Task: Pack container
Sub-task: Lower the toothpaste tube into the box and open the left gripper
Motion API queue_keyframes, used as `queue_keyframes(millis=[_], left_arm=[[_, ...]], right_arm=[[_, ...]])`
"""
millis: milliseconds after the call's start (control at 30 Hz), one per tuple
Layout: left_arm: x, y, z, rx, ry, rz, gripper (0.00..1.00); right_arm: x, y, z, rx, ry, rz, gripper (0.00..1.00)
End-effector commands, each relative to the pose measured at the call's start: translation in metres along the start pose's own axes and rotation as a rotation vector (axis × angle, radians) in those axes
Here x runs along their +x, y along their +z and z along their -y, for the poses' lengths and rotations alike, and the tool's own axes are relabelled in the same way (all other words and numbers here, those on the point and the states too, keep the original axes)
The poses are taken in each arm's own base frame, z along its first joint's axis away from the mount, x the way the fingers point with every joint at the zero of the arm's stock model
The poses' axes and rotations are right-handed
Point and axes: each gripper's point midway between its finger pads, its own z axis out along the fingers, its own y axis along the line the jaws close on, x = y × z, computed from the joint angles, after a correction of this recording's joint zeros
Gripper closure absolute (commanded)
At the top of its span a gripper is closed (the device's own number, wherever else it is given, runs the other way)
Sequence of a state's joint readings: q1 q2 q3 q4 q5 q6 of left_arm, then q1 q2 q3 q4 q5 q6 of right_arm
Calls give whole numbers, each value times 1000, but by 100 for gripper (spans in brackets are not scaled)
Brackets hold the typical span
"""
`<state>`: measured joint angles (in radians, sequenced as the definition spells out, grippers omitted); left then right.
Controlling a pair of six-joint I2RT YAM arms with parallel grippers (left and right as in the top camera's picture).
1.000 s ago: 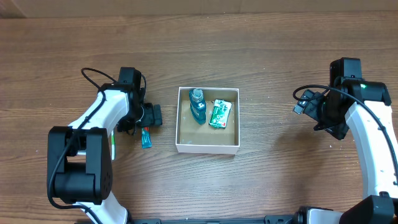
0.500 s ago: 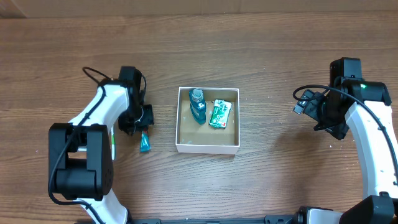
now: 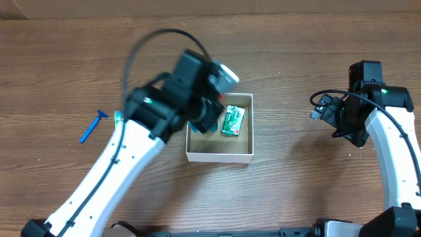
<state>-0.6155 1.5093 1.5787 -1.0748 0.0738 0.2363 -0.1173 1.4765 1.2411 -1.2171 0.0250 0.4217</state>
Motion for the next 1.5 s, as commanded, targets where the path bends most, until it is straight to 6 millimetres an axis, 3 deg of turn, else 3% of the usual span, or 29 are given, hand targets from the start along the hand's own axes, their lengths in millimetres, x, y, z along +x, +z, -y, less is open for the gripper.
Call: queue_keyframes(millis=[0,167,300,567,700,733,800,833,900,1067,1100,1133,1200,1300,1367,1467], left_arm=[[11,31,29,67,310,-78,96],[52,87,38,158,350,-280,96],[68,119,39,196,398,-362,96],[94,161,41,235,388,-476,91],[98,163,41,235,379,-497,64],[97,161,40,229,373,-495,55],[92,153,40,220,367,-488,51],[87,145,40,205,361,-482,43],[73,128,41,182,347,-451,41],[40,57,46,127,261,-327,30],[35,35,40,89,192,-285,17],[33,22,28,36,113,-259,0],[36,-5,-7,-97,-114,-211,0],[56,-34,-65,-214,-439,-173,0],[81,-43,-106,-290,-671,-180,0],[116,-39,-142,-275,-901,-194,0]], right_arm=[[0,-4,0,-14,-1,16,0],[-1,-4,0,-14,-1,17,0],[-1,-4,0,-14,-1,17,0],[-1,-4,0,-14,-1,16,0],[-1,-4,0,-14,-1,16,0],[-1,-4,0,-14,-1,16,0],[-1,-4,0,-13,-1,17,0],[-1,-4,0,-14,-1,17,0],[-1,-5,-1,-15,-1,19,0],[-3,-5,-1,-18,-3,24,0],[-3,-5,-1,-18,-5,26,0],[-3,-5,-1,-14,-5,28,0],[-6,-5,4,8,4,41,0],[-11,-5,19,9,95,34,0],[-15,-5,33,-27,178,7,0],[-20,-6,54,-78,289,-16,0]])
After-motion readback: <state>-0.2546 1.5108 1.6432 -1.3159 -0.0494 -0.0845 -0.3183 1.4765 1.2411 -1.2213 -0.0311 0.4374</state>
